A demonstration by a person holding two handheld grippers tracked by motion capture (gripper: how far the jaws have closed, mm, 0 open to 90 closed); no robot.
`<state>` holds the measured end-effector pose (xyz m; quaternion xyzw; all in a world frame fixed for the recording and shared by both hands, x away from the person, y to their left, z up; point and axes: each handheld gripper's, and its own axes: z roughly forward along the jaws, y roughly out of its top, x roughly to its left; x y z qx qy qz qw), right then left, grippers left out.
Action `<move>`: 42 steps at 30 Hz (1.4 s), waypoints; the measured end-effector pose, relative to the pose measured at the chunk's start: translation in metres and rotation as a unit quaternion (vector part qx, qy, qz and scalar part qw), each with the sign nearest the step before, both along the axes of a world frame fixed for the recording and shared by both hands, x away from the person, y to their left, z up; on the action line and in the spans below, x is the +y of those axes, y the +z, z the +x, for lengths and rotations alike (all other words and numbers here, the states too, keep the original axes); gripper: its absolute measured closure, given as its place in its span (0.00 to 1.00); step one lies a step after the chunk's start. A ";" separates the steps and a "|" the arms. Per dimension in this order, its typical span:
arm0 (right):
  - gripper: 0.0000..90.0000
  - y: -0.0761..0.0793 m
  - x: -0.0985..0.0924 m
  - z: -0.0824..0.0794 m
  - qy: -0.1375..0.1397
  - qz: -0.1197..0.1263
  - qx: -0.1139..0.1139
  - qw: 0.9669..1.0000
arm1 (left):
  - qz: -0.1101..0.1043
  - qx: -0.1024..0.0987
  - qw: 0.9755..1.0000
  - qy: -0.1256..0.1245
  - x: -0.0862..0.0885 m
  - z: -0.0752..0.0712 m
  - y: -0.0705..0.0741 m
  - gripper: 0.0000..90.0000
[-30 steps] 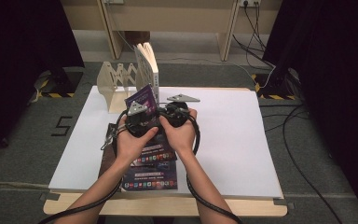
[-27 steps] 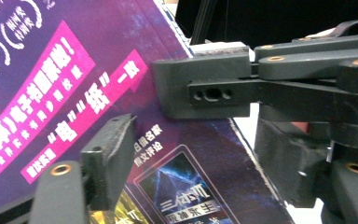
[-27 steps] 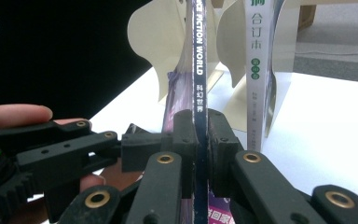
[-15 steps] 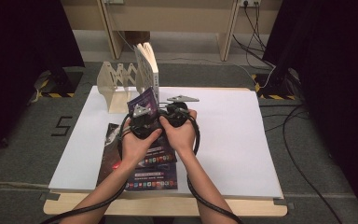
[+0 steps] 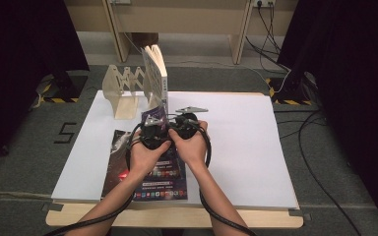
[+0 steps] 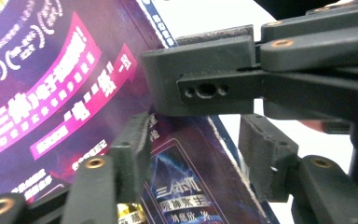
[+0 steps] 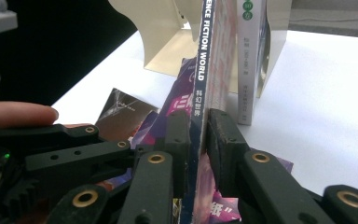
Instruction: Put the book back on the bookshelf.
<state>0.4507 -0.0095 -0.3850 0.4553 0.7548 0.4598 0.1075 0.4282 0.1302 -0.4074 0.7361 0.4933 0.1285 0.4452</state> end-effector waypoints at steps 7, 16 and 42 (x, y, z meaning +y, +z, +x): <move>0.84 -0.006 0.006 0.000 0.010 0.000 0.014 1.000 | -0.006 0.024 1.000 0.000 0.010 -0.002 -0.006 0.66; 0.76 -0.001 0.007 -0.002 0.040 0.055 0.038 0.997 | -0.018 0.046 0.999 -0.010 0.027 0.004 -0.012 0.76; 0.72 -0.025 -0.086 -0.011 -0.035 0.086 0.055 0.994 | -0.145 0.089 0.985 -0.020 0.073 0.006 -0.004 0.91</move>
